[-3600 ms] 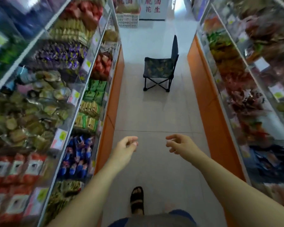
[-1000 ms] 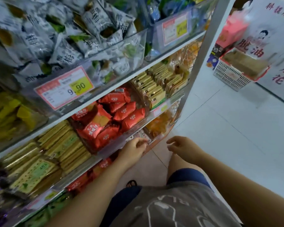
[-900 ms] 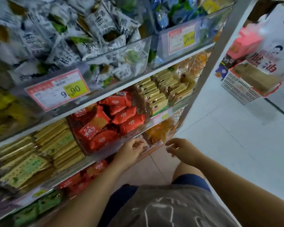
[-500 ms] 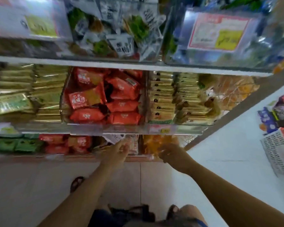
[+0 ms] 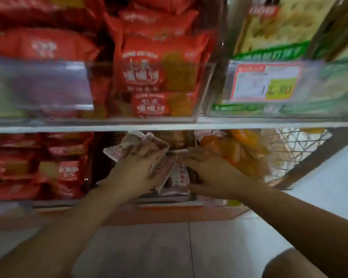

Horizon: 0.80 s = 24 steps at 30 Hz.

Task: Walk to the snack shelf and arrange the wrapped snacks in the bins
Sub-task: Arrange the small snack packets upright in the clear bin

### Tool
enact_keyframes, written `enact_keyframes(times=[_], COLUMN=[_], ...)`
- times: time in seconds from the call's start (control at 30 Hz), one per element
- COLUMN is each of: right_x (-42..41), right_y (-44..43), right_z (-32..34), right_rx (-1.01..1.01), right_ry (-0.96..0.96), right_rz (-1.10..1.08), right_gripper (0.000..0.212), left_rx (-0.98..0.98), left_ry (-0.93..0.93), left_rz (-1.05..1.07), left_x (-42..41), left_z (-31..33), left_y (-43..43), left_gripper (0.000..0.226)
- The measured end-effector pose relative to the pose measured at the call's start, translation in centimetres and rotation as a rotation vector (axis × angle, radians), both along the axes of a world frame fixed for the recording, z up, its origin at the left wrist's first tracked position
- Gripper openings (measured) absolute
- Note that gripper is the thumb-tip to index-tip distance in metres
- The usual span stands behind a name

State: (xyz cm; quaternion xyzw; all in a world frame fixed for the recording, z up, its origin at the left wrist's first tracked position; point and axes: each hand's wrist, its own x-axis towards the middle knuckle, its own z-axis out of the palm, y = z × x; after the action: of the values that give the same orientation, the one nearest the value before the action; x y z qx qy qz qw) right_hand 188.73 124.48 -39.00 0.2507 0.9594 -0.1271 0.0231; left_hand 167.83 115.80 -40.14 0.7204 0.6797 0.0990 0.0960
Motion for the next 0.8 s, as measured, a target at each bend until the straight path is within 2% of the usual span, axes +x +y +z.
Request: enact_keyframes(times=[0.17, 0.3, 0.4, 0.5, 0.6, 0.8], right_x=[1.3, 1.2, 1.0, 0.6, 0.3, -0.8], right_y=[0.3, -1.2, -2.3, -3.2, -4.1, -4.6], right_z=[-2.7, -3.3, -3.8, -3.8, -3.2, -2.4], right_rx=[0.24, 0.305, 0.316, 0.322, 0.311, 0.381], right_ry=[0.053, 0.069, 0.055, 0.058, 0.097, -0.11], right_rz=[0.123, 0.056, 0.007, -0.042, -0.101, -0.124], right_gripper=[0.078, 0.083, 0.068, 0.058, 0.047, 0.061], left_rx=[0.164, 0.132, 0.039, 0.019, 0.087, 0.15], left_ry=[0.155, 0.18, 0.222, 0.255, 0.3, 0.247], left_rz=[-0.087, -0.065, 0.034, 0.073, 0.037, 0.055], left_x=[-0.3, -0.5, -0.8, 0.0, 1.1, 0.7], left_z=[-3.4, -3.8, -3.6, -3.1, -2.8, -1.4], left_y=[-0.6, -1.2, -1.2, -1.7, -3.0, -4.6], left_gripper=[0.055, 0.082, 0.099, 0.088, 0.071, 0.064])
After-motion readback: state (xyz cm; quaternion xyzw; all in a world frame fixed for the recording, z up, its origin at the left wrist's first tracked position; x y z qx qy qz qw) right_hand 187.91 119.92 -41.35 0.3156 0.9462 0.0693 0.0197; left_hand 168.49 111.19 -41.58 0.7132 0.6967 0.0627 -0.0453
